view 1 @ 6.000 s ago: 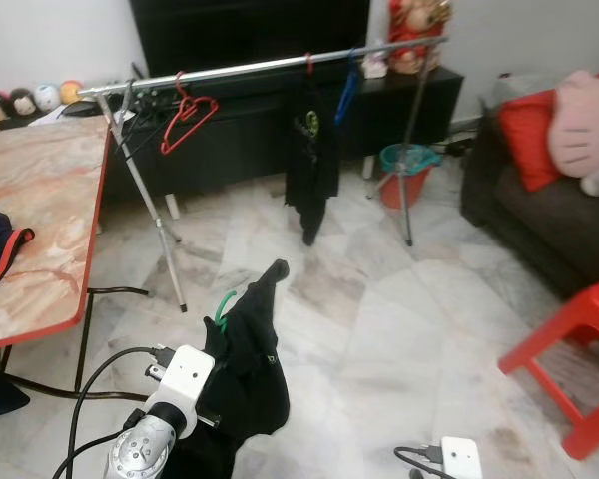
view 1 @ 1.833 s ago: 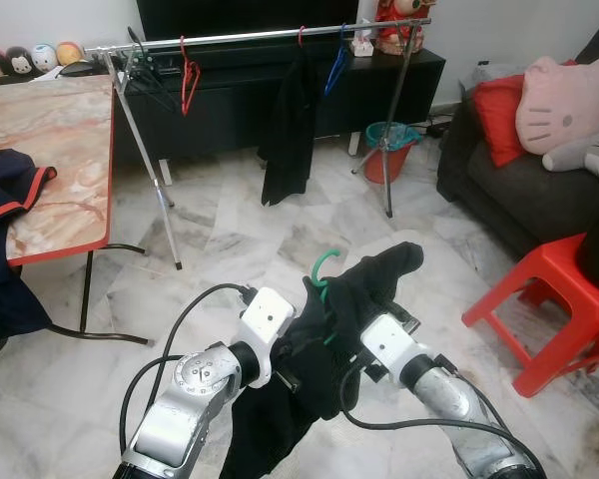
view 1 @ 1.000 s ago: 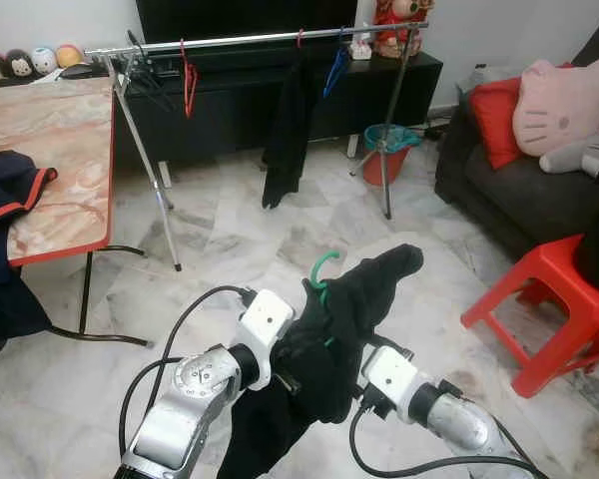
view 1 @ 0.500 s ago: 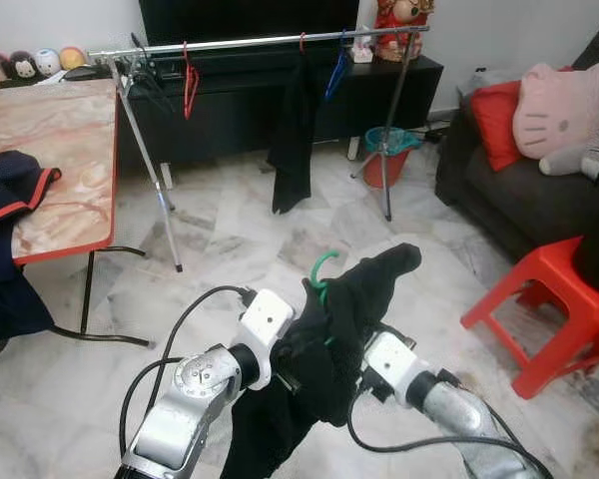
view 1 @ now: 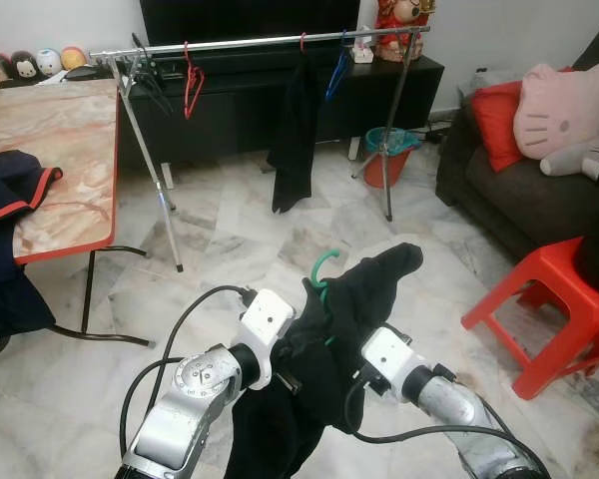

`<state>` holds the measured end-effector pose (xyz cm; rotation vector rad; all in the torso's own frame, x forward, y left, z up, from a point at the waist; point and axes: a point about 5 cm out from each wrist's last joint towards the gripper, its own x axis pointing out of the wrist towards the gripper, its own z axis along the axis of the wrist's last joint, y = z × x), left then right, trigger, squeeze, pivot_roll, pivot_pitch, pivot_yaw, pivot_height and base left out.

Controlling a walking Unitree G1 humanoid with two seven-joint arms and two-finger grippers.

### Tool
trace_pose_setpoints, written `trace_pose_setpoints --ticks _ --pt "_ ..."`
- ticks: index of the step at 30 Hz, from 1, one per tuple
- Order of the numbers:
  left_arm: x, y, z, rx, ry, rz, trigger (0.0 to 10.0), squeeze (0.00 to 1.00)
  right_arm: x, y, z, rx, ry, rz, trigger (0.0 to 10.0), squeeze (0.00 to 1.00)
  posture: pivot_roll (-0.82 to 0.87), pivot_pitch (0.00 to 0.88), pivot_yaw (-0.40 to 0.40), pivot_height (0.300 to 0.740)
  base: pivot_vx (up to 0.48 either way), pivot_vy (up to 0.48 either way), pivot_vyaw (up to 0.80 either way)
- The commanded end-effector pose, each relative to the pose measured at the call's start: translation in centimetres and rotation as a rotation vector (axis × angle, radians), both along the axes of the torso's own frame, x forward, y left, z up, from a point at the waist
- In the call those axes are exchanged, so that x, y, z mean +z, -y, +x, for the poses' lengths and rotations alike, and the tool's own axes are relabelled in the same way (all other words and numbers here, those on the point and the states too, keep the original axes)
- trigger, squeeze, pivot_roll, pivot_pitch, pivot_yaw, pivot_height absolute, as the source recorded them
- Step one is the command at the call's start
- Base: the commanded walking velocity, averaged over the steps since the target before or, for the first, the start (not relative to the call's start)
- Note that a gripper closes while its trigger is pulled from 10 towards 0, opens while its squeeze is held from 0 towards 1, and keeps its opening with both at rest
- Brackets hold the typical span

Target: Hang hanger

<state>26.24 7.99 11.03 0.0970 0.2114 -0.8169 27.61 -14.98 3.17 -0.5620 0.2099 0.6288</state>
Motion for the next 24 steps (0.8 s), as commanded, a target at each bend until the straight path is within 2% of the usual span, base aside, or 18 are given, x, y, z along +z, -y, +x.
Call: trace_pose_setpoints --ticks 1,24 --pt "0.73 0.32 0.06 -0.011 0.039 -0.026 10.0 0.0 0.01 0.06 0.12 -0.003 -0.003 0.014 0.0 0.0 0.06 0.0 -0.062 0.74 0.0 0.0 0.0" --pt "1.21 0.44 0.14 -0.021 0.048 -0.041 10.0 0.0 -0.32 -0.07 0.15 -0.018 -0.006 0.034 0.0 0.0 0.06 0.0 -0.065 0.74 0.0 0.0 0.0"
